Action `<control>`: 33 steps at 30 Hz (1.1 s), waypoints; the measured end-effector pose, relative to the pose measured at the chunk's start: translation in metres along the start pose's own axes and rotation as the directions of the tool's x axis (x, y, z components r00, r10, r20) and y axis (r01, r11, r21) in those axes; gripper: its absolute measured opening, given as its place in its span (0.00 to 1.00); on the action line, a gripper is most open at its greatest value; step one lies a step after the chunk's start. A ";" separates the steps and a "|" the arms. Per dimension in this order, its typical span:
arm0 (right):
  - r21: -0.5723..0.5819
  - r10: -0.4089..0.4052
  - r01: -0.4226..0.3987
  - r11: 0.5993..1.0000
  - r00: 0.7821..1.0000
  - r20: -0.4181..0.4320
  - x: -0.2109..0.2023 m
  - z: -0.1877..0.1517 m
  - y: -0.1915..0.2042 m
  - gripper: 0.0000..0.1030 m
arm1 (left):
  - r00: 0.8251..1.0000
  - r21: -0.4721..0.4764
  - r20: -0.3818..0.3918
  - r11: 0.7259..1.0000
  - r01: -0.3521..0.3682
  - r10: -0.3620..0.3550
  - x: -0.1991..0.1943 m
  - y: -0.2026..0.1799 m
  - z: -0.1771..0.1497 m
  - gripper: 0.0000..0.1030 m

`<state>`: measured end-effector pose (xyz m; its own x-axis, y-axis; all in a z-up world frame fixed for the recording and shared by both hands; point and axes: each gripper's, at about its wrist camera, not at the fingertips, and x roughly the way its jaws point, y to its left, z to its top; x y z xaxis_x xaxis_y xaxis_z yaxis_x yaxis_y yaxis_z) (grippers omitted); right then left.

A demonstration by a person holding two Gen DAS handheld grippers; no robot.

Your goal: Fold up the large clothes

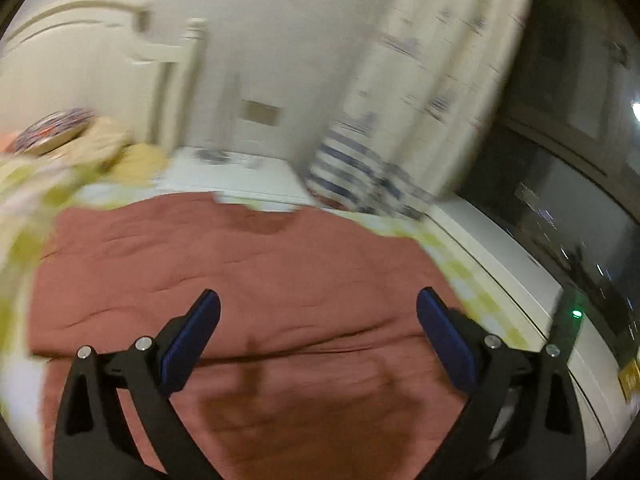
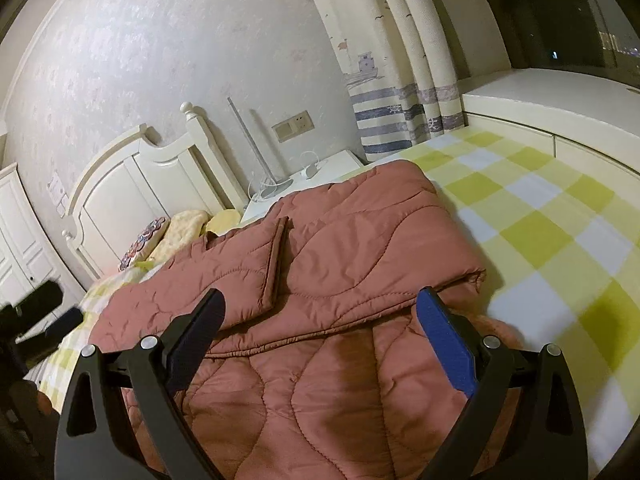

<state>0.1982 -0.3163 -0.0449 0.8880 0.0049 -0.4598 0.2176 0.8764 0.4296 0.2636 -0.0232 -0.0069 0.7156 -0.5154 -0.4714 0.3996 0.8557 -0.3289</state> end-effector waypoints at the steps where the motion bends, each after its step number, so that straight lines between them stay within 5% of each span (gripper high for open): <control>1: -0.004 0.000 0.000 1.000 1.000 -0.001 0.000 -0.001 0.000 0.90 | 0.997 -0.045 0.027 0.997 -0.069 0.070 -0.011 0.024 -0.002 0.94; 3: -0.012 0.001 -0.001 1.000 1.000 -0.004 0.001 -0.002 0.001 0.90 | 0.983 -0.113 0.063 0.980 -0.165 0.173 -0.029 0.056 -0.003 0.94; 6: -0.022 -0.003 0.003 1.000 1.000 -0.006 0.002 -0.003 0.002 0.90 | 0.922 -0.212 0.120 0.916 -0.340 0.369 -0.056 0.104 -0.015 0.94; 9: -0.040 -0.011 0.010 0.999 1.000 -0.010 0.002 -0.005 0.007 0.90 | 0.882 -0.256 0.076 0.864 -0.434 0.466 -0.058 0.131 -0.029 0.94; 11: -0.062 -0.020 0.019 0.998 1.000 -0.020 0.004 -0.006 0.010 0.87 | 0.885 -0.307 0.004 0.843 -0.442 0.465 -0.056 0.149 -0.032 0.94; 13: -0.079 -0.025 0.023 0.997 0.999 -0.020 0.004 -0.008 0.014 0.86 | 0.880 -0.324 0.015 0.835 -0.445 0.475 -0.059 0.153 -0.031 0.95; 19: -0.134 -0.095 0.079 0.988 0.989 -0.114 0.020 -0.009 0.024 0.73 | 0.877 -0.272 0.003 0.844 -0.462 0.481 -0.050 0.143 -0.028 0.96; 22: -0.262 -0.163 0.127 0.957 0.979 -0.121 0.023 -0.010 0.052 0.72 | 0.879 -0.269 0.002 0.847 -0.458 0.476 -0.044 0.133 -0.032 0.98; 30: -0.550 -0.110 0.019 0.835 0.985 -0.134 0.051 -0.019 0.161 0.73 | 0.881 -0.268 -0.010 0.847 -0.459 0.474 -0.044 0.135 -0.033 0.98; 33: -0.568 -0.212 0.038 0.822 0.946 -0.245 0.091 -0.036 0.163 0.80 | 0.881 -0.271 -0.011 0.847 -0.457 0.472 -0.043 0.136 -0.033 0.98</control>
<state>0.3000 -0.1557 -0.0452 0.6946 -0.0636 -0.7166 -0.0176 0.9943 -0.1053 0.2681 0.1135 -0.0581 0.8131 -0.0507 -0.5800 -0.1438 0.9478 -0.2845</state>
